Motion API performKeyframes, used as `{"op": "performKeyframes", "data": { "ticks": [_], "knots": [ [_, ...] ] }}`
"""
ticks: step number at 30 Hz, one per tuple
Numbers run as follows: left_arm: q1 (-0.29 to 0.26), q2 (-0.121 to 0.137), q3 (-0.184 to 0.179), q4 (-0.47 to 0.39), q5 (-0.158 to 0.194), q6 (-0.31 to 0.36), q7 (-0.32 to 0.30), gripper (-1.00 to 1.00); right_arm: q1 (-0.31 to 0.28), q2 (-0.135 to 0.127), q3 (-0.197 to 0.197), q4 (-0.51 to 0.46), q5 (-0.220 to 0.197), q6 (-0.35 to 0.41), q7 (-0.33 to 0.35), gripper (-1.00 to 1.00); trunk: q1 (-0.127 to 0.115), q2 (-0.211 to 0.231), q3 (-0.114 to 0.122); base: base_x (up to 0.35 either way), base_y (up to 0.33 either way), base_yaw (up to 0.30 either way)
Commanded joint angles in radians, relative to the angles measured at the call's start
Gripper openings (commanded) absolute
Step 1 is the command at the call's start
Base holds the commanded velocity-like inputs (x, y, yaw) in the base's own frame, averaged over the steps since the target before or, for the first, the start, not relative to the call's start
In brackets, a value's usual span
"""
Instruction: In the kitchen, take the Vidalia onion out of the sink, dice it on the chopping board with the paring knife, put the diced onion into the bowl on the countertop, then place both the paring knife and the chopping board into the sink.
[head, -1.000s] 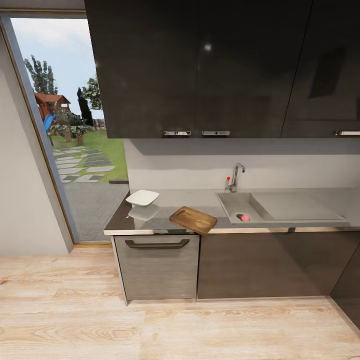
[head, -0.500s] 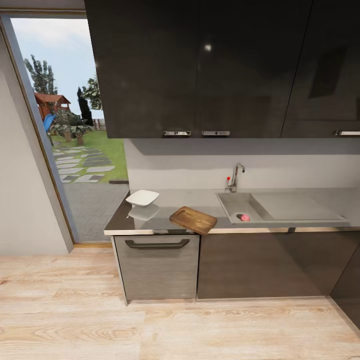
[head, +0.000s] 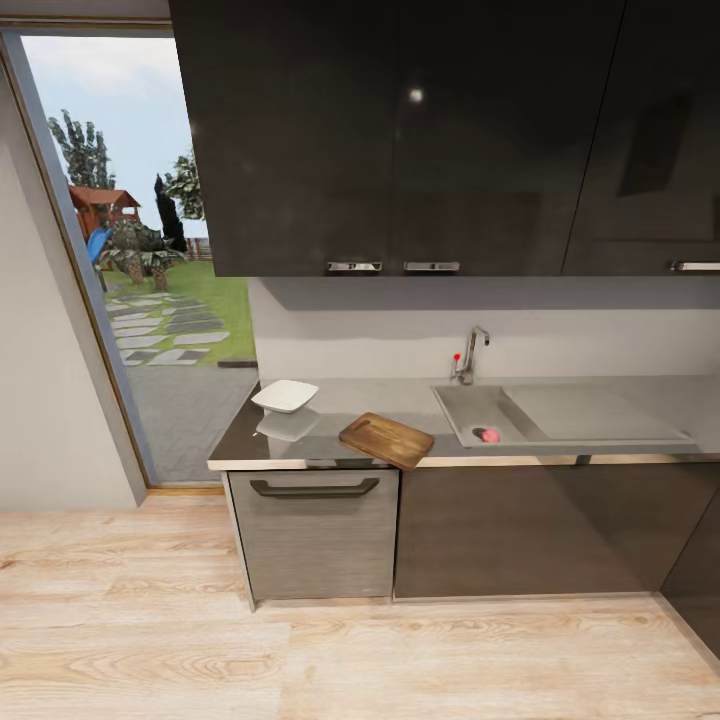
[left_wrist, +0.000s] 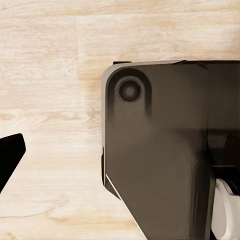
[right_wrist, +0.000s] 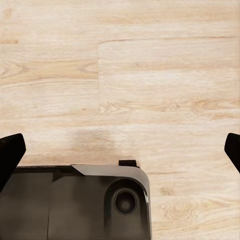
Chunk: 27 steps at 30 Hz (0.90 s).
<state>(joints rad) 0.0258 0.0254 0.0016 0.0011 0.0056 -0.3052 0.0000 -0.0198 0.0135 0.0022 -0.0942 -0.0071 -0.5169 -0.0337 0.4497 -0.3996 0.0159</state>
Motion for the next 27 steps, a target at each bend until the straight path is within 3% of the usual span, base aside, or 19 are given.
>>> {"op": "performKeyframes", "data": {
  "ticks": [1,27],
  "knots": [
    [0.000,0.000,0.000,0.000,0.001,-0.003,0.000,1.00,0.000,0.000,0.001,0.001,-0.001,-0.003,-0.003,1.00,0.000,0.000,0.000,0.000,0.000,0.000],
    [0.000,0.000,0.000,0.000,0.001,-0.003,0.000,1.00,0.000,0.000,0.001,0.001,-0.001,-0.003,-0.003,1.00,0.000,0.000,0.000,0.000,0.000,0.000]
  ]
}}
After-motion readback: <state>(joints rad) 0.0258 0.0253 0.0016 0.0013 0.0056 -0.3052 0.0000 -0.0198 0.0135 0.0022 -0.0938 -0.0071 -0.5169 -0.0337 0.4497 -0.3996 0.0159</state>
